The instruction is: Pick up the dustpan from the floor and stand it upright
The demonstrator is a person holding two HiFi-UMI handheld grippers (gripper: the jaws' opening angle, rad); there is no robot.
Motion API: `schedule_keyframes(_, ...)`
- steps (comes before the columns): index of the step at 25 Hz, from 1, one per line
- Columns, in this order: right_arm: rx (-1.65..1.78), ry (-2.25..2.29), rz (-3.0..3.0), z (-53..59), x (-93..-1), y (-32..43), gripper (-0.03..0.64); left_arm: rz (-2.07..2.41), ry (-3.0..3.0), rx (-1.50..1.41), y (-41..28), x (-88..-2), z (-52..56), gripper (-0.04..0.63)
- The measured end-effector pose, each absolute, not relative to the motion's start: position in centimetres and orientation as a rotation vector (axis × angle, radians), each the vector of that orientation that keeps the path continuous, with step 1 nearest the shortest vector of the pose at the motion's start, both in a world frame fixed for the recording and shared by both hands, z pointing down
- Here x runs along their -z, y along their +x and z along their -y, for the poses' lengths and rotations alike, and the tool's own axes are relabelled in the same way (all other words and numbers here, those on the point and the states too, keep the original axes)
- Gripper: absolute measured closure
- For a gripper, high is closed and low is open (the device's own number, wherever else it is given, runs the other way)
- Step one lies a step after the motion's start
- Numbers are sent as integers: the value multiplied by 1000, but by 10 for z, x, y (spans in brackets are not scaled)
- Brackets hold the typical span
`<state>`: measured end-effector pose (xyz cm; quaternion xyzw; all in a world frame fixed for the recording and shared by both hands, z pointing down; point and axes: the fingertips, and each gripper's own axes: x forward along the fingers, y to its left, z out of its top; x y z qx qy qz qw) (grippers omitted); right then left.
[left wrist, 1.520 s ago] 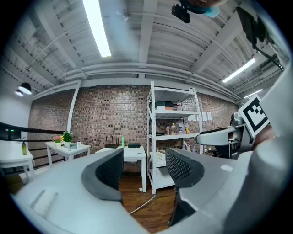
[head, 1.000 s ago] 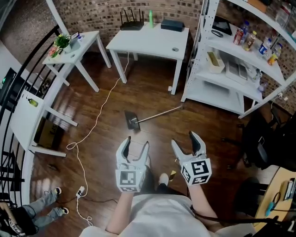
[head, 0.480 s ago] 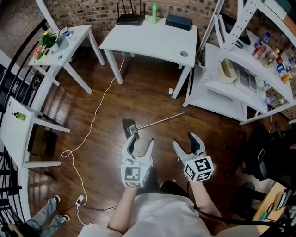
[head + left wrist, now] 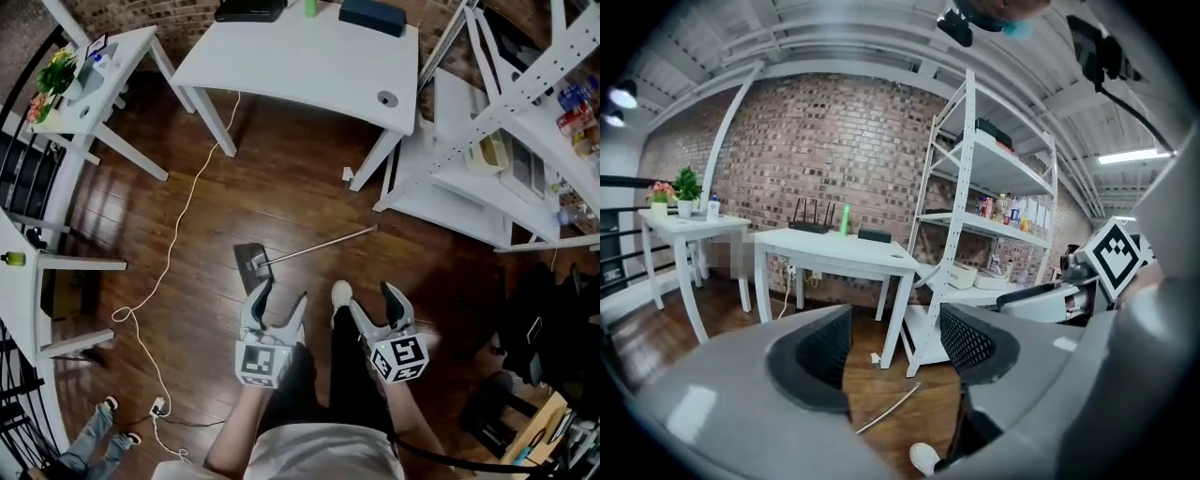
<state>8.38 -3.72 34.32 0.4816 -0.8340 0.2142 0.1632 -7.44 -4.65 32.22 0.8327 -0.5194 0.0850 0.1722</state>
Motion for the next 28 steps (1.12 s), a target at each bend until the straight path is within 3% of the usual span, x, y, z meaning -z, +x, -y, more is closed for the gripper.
schedule_keyframes(16,-699,1358,2364,183,-638,166,328,1342,2425,-338,-3,-620,188,301)
schedule_keyframes(28,-835,1491,2357,212,-848,212,327,1223,2527,-336,27,-787,238,308)
